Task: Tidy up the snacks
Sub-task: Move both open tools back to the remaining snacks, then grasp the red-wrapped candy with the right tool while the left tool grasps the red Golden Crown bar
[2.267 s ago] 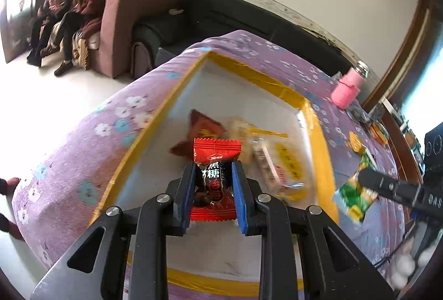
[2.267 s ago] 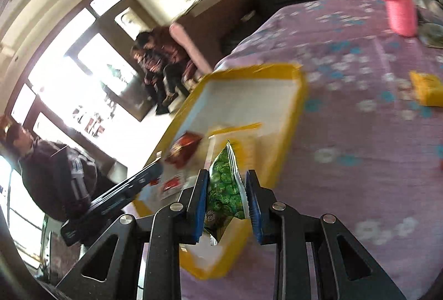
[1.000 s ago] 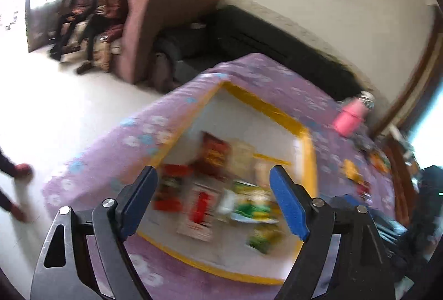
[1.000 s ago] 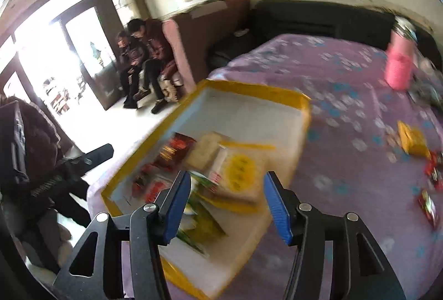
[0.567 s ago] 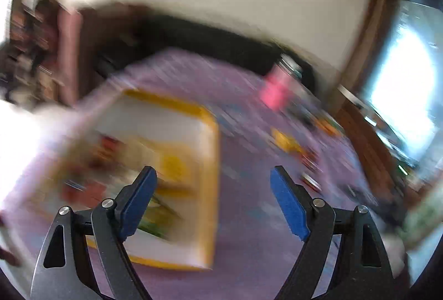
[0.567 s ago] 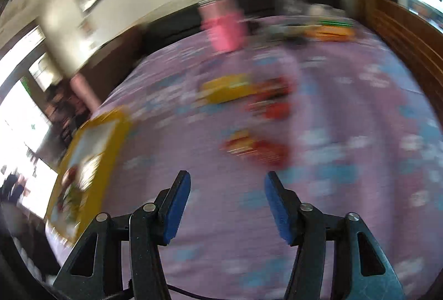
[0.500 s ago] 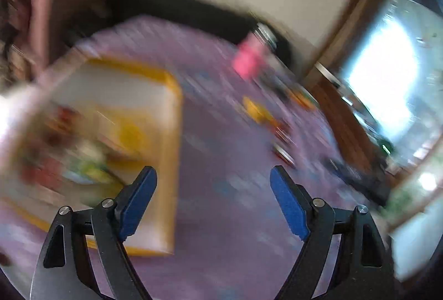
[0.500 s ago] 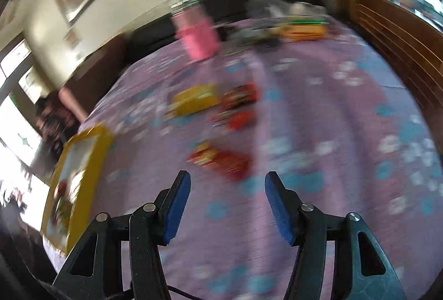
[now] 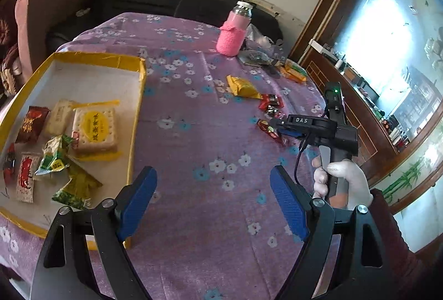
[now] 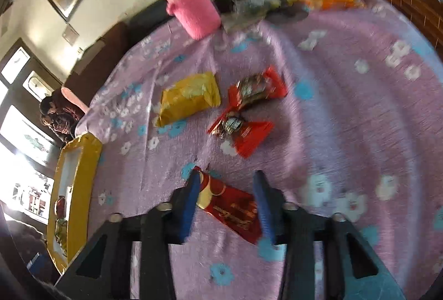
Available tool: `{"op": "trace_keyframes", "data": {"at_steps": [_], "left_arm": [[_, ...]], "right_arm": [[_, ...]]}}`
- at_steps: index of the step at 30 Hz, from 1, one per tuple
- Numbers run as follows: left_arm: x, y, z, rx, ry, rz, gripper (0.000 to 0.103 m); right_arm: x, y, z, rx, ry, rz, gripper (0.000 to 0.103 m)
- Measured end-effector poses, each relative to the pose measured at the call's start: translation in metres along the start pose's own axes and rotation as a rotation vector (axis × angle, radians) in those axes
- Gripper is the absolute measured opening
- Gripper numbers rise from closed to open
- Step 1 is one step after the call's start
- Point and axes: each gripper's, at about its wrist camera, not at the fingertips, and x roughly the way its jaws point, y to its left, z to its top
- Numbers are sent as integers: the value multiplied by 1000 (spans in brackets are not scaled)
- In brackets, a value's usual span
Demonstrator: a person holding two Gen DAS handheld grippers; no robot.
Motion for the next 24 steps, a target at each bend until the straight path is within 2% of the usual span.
{"op": "trace_keyframes", "data": {"at_steps": [2, 5, 7, 9, 10, 13, 16, 19, 20, 22, 24], "left_arm": [[5, 3, -1, -9, 7, -2, 84], [12, 5, -2, -12, 25, -13, 84], [16, 5, -4, -6, 33, -20, 84], [19, 6, -5, -7, 43, -27, 84], [21, 7, -5, -10, 48, -30, 84], [27, 9, -4, -14, 61, -27, 84], [33, 9, -2, -11, 74, -22, 84], [39, 6, -3, 1, 91, -18, 84], [41, 4, -3, 6, 97, -18, 84], [44, 1, -4, 15, 107, -19, 84], [47, -2, -4, 27, 115, -17, 84]], "right_arm": [[3, 8, -7, 6, 22, 29, 32], [5, 34, -23, -59, 107, 177, 31], [-6, 42, -22, -99, 90, 211, 30], [-24, 32, -5, -89, -10, 131, 32], [-28, 25, 4, -82, -49, 73, 36], [-26, 2, 29, -44, -80, -52, 40], [-10, -11, 39, -4, -43, -67, 40], [4, -8, 46, -31, -49, -92, 41], [8, -5, 47, -43, -46, -95, 43], [17, 1, 47, -64, -37, -83, 56], [22, 4, 48, -78, -31, -74, 56]]}}
